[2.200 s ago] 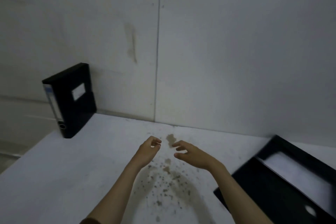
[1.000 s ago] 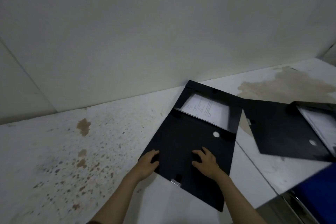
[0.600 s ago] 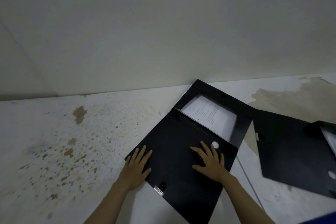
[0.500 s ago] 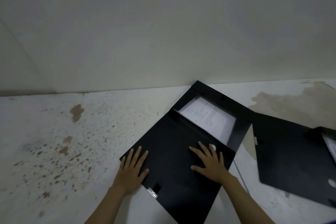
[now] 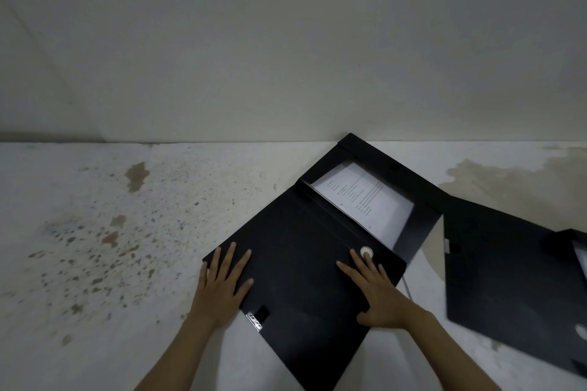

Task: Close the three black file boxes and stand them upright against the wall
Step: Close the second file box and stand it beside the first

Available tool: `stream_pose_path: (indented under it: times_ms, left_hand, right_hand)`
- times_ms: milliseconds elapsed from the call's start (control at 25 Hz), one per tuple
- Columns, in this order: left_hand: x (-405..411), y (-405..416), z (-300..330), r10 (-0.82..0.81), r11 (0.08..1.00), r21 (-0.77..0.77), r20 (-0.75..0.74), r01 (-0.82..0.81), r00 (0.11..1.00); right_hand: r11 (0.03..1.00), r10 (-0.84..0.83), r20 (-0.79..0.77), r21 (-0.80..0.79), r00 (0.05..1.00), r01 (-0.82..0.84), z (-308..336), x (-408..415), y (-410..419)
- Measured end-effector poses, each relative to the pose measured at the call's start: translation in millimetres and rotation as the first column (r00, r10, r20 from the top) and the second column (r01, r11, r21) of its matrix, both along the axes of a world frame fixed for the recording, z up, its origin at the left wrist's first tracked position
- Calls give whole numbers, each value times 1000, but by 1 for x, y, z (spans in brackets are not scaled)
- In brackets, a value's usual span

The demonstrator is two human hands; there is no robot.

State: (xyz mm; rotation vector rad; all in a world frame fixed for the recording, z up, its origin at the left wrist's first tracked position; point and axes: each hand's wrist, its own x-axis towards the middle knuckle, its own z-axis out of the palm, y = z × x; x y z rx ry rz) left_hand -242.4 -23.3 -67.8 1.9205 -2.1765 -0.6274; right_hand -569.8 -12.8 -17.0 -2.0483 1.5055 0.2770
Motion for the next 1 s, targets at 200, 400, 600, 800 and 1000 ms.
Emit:
stream_pose_path:
  times_ms: [200, 400, 600, 800, 1000]
  left_hand:
    - [6, 12, 3, 11, 1000, 0, 16, -11, 1000]
    - [12, 16, -1, 28, 999, -15, -8, -29, 1000]
    - [11, 15, 6, 17, 999, 38, -15, -16, 1000]
    - [11, 13, 14, 17, 995, 97, 75, -24, 997]
    - [-4, 16, 27, 345, 918, 227, -55, -324, 937]
  right_hand:
    - [995, 78, -67, 65, 995, -73, 4, -5, -7]
    - [980, 173, -148, 126, 974, -155, 9, -8, -14]
    - [979, 176, -128, 125, 976, -160, 6, -14, -14]
    - [997, 77, -42, 31, 996, -76, -7, -10, -1]
    - [1000, 28, -11, 4, 1000, -28, -8, -2, 3]
